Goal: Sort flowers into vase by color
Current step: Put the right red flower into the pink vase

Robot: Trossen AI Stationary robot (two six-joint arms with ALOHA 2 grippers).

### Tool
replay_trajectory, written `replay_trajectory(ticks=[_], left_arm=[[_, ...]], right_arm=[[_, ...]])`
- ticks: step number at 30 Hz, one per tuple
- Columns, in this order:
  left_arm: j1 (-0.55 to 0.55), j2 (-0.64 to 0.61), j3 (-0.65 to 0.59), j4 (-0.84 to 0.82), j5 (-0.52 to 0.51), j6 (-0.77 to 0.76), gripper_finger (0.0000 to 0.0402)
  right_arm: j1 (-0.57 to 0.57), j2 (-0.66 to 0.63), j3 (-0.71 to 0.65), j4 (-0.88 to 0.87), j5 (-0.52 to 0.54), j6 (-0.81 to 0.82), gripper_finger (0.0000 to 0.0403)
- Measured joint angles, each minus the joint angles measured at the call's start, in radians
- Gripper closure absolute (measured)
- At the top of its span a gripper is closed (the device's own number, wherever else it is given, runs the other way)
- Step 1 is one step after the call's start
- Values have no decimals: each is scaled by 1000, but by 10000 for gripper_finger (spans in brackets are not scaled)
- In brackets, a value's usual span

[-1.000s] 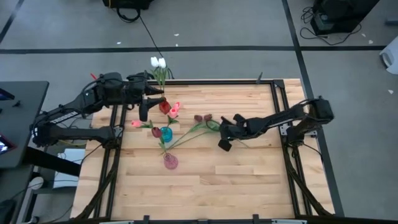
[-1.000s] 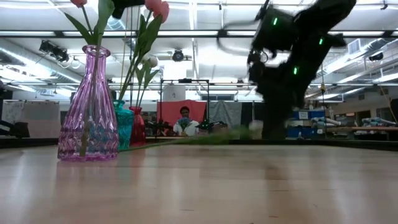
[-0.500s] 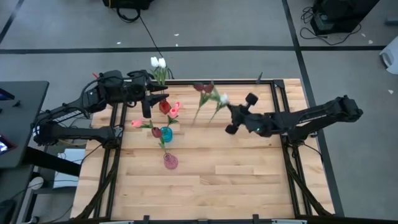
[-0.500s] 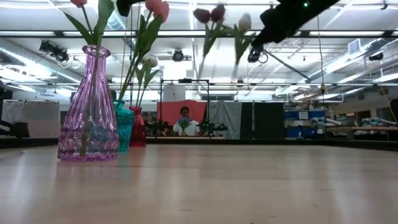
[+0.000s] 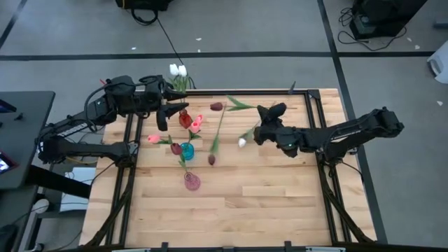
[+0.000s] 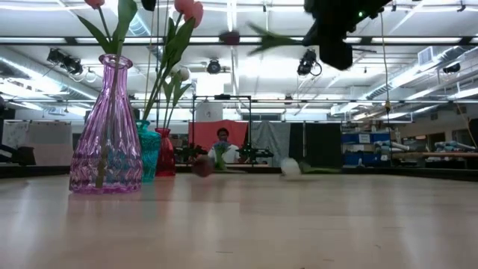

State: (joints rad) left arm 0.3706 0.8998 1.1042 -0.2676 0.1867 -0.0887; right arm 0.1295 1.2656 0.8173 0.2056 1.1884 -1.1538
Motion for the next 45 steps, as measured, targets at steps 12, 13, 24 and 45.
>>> replay_trajectory(ticks=[12,13,24,45], left_arm=[[0,54,0,-5,45,-13,229],[0,58,0,-4,48,1,229],[-73,97,6,42,60,157,229],[-402,268,33,197,-215,284,229]], right_arm=[[11,-21,0,300,-323,310,395],[2,-28,0,300,-423,377,395],[-119,6,88,371,-1060,819,395],[-117,267,330,449,-1253,924,395]])
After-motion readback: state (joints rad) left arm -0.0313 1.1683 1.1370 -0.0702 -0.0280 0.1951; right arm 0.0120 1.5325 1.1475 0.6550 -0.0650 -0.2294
